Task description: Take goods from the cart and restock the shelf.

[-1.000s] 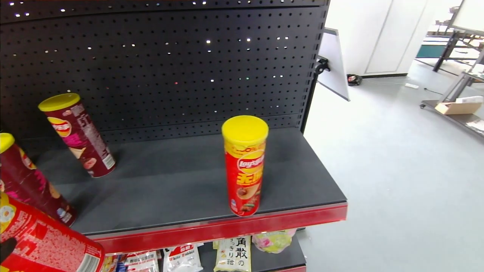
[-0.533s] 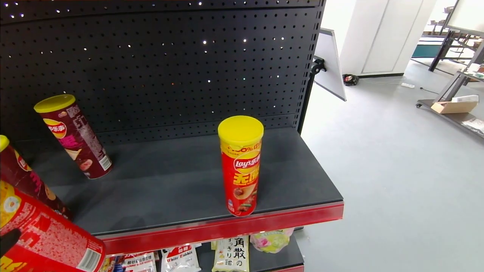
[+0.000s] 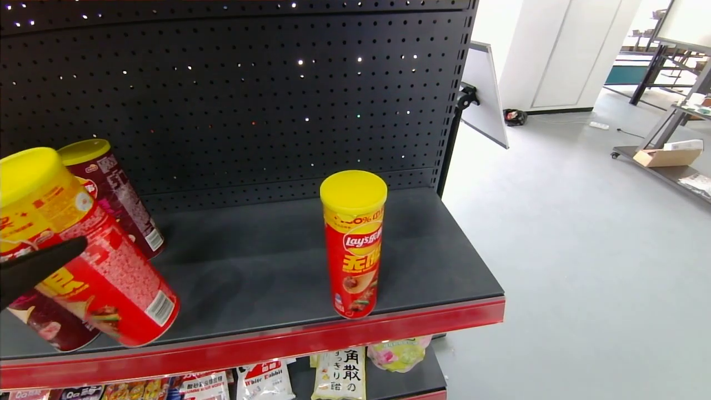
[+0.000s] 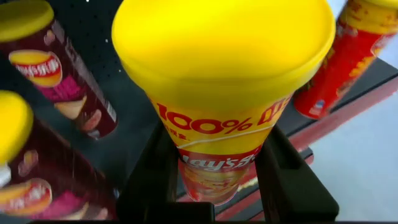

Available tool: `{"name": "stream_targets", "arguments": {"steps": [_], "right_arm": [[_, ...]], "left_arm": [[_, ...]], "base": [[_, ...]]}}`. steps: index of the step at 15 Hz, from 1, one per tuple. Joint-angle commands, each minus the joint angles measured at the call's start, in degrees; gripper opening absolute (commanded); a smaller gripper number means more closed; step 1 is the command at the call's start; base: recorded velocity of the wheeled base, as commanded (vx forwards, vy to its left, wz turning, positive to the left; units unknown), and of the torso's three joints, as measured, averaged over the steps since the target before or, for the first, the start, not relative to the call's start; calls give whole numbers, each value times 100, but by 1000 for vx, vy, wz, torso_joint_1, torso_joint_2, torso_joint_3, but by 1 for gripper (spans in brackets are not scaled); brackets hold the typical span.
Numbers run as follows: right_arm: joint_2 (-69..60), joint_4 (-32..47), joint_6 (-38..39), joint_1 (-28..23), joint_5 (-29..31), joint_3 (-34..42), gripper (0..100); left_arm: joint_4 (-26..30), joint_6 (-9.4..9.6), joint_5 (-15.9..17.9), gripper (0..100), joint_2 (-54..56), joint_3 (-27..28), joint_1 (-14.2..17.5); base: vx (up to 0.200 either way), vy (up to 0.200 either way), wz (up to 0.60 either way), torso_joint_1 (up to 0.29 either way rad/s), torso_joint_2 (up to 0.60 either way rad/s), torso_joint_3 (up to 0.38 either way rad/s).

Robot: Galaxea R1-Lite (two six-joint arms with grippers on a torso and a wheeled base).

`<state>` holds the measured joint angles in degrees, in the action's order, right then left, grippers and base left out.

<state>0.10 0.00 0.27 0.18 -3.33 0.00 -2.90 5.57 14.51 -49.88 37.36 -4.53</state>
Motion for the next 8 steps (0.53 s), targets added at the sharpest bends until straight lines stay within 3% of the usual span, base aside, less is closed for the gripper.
{"name": "stream_targets", "arguments": {"steps": [1,4,8], "right_arm": [[-1,0,0,-1,-1,0,100],[-1,0,0,-1,-1,0,100],[-1,0,0,-1,-1,0,100]], "left_arm": [[-220,5,17,0,-839,131,-4],[-220,5,281,0,-1182,289,-4],[-237,32,290,0,-1726,676,-56]], "base": [[0,0,0,0,0,0],[0,0,0,0,0,0],[0,0,0,0,0,0]]}}
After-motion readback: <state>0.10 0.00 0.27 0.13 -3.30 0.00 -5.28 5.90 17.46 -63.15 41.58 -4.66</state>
